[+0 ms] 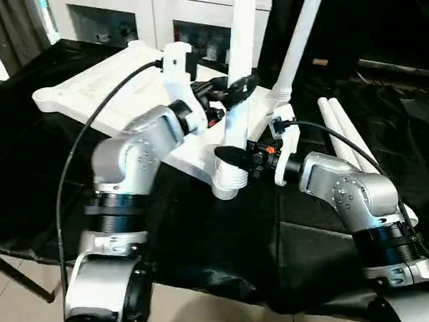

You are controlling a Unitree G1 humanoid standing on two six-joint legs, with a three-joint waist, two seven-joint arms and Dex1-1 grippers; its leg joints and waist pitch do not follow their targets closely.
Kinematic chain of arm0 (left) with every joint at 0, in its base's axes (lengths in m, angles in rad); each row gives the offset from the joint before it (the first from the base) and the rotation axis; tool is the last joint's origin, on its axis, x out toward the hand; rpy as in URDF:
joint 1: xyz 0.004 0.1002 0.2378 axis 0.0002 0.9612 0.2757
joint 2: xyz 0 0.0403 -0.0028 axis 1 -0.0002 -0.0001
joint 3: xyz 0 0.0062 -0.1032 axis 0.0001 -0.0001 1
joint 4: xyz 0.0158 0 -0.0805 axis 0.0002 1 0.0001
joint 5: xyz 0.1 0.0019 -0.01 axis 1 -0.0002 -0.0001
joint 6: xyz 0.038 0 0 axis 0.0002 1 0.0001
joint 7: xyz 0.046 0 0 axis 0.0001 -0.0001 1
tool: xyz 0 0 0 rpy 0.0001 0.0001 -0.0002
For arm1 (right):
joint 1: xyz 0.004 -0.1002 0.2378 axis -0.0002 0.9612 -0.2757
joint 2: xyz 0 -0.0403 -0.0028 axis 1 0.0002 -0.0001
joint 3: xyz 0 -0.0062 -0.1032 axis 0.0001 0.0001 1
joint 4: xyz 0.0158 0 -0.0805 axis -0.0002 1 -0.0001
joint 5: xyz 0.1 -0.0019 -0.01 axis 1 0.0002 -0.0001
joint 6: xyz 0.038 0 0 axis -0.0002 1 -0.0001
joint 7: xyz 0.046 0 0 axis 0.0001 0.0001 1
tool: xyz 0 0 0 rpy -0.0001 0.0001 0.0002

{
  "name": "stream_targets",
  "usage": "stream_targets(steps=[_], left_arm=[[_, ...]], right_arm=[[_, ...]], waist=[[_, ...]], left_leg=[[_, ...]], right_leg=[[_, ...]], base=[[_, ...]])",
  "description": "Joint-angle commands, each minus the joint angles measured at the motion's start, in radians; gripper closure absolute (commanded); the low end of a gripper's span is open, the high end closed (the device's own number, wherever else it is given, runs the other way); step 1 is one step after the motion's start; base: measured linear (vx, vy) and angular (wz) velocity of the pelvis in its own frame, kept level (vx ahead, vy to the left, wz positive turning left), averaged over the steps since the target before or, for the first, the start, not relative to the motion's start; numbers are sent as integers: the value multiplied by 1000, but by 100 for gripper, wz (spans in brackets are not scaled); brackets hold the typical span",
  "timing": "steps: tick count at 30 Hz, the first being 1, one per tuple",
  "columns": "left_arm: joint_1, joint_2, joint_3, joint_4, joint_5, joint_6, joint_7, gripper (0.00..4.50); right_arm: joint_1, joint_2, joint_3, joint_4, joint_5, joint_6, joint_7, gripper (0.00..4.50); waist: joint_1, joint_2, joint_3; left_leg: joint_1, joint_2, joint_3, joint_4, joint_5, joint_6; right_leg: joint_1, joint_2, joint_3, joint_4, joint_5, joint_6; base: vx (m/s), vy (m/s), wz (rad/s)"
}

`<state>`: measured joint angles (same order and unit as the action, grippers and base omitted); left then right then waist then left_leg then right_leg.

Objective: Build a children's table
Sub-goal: Pick table leg

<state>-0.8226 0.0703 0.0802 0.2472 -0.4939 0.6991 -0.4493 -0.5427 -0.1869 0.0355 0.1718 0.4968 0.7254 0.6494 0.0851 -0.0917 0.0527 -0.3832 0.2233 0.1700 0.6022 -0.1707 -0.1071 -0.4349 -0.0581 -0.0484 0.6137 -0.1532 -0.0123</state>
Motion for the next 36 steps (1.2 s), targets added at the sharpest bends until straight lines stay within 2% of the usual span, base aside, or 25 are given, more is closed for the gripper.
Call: stream_targets(steps=[1, 3, 6, 8, 11, 12, 16, 18, 19, 21, 24, 29, 36], left_arm=[[8, -5, -13, -2, 27, -9, 23, 156], [4, -11, -9, 8, 45, -25, 45, 156], [2, -14, -3, 11, 51, -34, 57, 188], [2, -16, 4, 11, 43, -36, 59, 219], [2, -14, 7, 7, 30, -37, 42, 234], [2, -13, 6, 7, 24, -42, 31, 234], [4, -15, 8, 0, 3, -41, -5, 264], [7, -13, 5, -6, -7, -37, -29, 265], [8, -13, 3, -8, -9, -36, -35, 266], [10, -6, -4, -13, -17, -28, -59, 266], [17, 19, -32, -32, -43, 4, -136, 266], [17, 61, -60, -51, -77, 32, -261, 266], [-5, 79, -51, -31, -93, 40, -307, 266]], right_arm=[[-21, -5, -10, -15, -8, -28, -6, 257], [-23, -2, -11, -12, -14, -32, -11, 257], [-23, 0, -11, -9, -19, -37, -16, 257], [-23, -1, -9, -11, -18, -36, -16, 257], [-23, -4, -4, -15, -19, -34, -10, 257], [-24, -6, -2, -16, -21, -34, -7, 257], [-25, -11, 6, -17, -33, -39, -4, 257], [-26, -13, 9, -15, -38, -40, -1, 257], [-27, -13, 8, -14, -37, -39, 1, 201], [-30, -16, 2, -12, -25, -25, 14, 185], [-41, -49, 6, -9, -9, 17, 55, 154], [-54, -132, 10, -22, 57, 119, 181, 145], [-50, -181, 39, -31, 44, 118, 247, 145]], waist=[[-3, 5, -76], [-3, 6, -76], [-3, 3, -75], [-2, 4, -75], [-2, 4, -75], [-2, 1, -75], [-2, 2, -75], [-2, 3, -75], [-3, -3, -75], [-2, 1, -75], [0, 1, -75], [2, -1, -74], [0, -6, -73]], left_leg=[[11, -5, 11, -60, -115, -5], [12, -4, 11, -61, -117, -3], [11, -4, 12, -60, -122, -4], [13, -4, 11, -60, -126, -4], [12, -4, 12, -60, -124, -3], [12, -4, 12, -60, -124, -2], [12, -5, 12, -60, -118, 0], [12, -5, 12, -60, -117, 0], [12, -5, 13, -60, -117, 2], [12, -4, 12, -60, -115, 3], [15, -3, 13, -60, -116, 7], [13, -3, 14, -59, -116, 14], [11, -3, 14, -58, -120, 8]], right_leg=[[75, -51, 31, -64, -185, -122], [74, -50, 31, -65, -184, -121], [74, -52, 31, -66, -195, -119], [73, -52, 31, -66, -202, -119], [72, -52, 31, -66, -201, -120], [72, -52, 31, -66, -203, -120], [72, -52, 31, -65, -199, -118], [72, -52, 31, -65, -197, -119], [72, -51, 31, -66, -198, -119], [72, -52, 31, -64, -196, -120], [71, -52, 32, -63, -195, -128], [74, -52, 32, -63, -188, -135], [74, -54, 31, -68, -238, -124]], base=[[0, 0, 0], [0, 0, 0], [0, 0, 0], [0, 0, 0], [0, 0, 0], [0, 0, 0], [0, 0, 0], [0, 0, 0], [0, 0, 0], [0, 0, 0], [0, 0, 0], [0, 0, 0], [0, 0, 0]])
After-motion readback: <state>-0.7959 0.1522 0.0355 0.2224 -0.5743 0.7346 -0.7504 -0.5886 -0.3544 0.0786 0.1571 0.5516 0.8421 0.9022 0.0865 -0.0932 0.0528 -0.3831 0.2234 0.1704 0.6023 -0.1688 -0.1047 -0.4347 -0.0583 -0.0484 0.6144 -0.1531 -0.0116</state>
